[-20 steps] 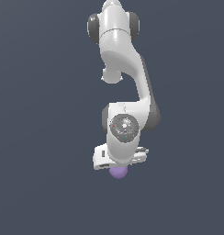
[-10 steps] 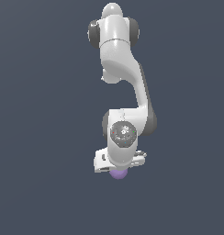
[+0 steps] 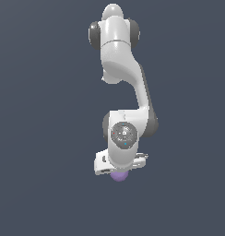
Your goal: Pick up the object and move it to a goal position.
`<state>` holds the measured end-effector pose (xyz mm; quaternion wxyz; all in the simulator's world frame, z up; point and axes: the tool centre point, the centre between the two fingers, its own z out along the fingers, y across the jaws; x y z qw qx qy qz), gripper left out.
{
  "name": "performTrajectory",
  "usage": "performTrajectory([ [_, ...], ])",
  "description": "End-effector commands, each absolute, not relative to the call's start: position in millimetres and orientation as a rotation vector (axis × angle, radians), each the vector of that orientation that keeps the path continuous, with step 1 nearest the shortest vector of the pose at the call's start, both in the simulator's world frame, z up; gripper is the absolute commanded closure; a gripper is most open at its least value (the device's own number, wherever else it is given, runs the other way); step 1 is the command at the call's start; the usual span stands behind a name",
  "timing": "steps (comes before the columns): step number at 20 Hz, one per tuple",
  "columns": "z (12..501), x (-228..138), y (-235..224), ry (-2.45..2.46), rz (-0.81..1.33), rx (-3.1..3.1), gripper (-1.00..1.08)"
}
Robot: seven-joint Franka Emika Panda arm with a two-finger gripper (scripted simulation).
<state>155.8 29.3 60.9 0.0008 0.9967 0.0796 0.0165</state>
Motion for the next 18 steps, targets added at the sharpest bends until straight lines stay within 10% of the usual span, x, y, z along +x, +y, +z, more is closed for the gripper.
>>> performTrajectory([
  [1,39,146,29,0.251,0.0,3.131,1.08],
  [18,65,148,33,0.249,0.05,3.13,1.08],
])
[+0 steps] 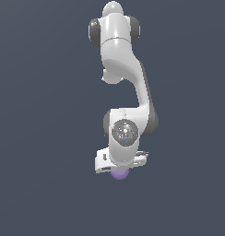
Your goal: Pick up the object and move it to a goal position.
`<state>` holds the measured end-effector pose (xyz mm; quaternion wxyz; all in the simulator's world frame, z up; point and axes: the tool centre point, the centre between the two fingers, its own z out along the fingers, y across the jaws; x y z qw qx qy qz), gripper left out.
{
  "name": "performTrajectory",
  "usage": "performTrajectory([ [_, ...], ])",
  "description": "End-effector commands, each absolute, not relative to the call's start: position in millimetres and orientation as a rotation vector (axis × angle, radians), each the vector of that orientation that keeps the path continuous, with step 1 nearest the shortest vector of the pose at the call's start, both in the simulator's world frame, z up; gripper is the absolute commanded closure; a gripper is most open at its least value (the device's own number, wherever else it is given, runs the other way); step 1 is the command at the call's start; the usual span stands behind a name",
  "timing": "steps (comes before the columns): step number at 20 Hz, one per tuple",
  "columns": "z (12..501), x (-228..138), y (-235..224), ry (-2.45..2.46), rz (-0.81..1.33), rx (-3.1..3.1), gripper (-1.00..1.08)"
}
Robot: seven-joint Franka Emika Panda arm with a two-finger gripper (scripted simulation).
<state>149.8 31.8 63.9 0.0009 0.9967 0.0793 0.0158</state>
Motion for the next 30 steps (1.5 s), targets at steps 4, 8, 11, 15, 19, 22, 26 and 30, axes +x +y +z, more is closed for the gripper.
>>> performTrajectory([
  [4,71,140,37,0.249,0.049,3.13,1.08],
  [8,78,127,44,0.25,0.047,3.13,1.08],
  [11,86,115,50,0.25,0.045,3.13,1.08],
  [15,97,97,60,0.25,0.042,3.13,1.08],
  [19,110,77,70,0.25,0.038,3.13,1.08],
  [22,121,60,79,0.25,0.035,3.129,1.08],
  [26,137,36,92,0.25,0.031,3.129,1.08],
  [30,155,9,107,0.25,0.026,3.129,1.08],
])
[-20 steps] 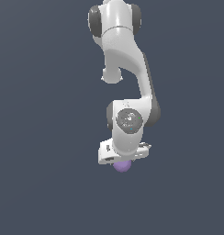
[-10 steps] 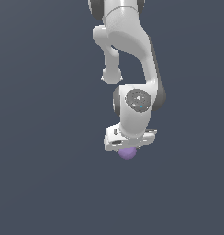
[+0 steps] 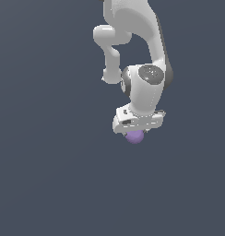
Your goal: Pick up the object and move it to a goal position.
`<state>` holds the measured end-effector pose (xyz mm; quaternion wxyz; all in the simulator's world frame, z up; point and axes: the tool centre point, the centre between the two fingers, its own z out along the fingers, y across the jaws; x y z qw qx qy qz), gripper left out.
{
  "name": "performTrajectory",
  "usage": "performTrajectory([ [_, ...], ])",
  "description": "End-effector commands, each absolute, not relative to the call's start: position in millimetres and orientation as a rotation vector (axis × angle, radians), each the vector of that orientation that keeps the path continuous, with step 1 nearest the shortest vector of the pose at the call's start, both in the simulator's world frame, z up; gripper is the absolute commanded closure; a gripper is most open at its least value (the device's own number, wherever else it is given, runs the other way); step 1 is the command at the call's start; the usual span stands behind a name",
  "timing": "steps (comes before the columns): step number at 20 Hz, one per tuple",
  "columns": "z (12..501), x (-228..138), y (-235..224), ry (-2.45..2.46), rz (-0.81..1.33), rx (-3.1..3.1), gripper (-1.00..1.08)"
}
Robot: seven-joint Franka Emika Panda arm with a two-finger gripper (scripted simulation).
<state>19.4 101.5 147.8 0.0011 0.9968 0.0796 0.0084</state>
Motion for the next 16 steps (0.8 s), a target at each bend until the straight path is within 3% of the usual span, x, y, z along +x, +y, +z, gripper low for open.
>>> performTrajectory([
  [1,160,1,111,0.25,0.024,3.129,1.08],
  [16,231,-100,169,0.251,0.005,3.129,1.08],
])
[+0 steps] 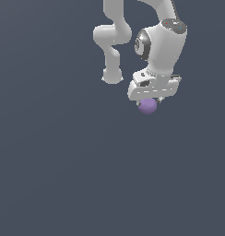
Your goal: Pick up the object and move it to a goal position.
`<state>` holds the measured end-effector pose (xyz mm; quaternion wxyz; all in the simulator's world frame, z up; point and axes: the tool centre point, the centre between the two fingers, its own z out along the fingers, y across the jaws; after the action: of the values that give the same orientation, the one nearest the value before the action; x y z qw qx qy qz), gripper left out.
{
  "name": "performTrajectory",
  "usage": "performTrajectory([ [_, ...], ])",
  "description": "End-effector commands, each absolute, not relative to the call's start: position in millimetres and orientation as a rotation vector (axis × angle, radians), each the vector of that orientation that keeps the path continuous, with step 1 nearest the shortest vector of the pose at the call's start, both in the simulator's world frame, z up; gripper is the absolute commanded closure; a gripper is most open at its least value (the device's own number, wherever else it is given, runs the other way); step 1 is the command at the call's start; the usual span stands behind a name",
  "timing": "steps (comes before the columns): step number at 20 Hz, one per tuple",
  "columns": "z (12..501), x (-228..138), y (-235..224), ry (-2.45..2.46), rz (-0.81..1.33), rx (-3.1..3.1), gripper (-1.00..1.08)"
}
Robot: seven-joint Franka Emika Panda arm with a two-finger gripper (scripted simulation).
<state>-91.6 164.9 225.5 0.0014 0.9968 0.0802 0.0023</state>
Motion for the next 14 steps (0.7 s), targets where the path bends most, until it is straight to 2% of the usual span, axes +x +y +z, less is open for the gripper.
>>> performTrajectory([
  [1,235,-105,172,0.251,0.005,3.129,1.08],
  [7,250,-124,185,0.251,0.001,3.13,1.08],
  [14,254,-127,188,0.251,0.0,3.131,1.08],
])
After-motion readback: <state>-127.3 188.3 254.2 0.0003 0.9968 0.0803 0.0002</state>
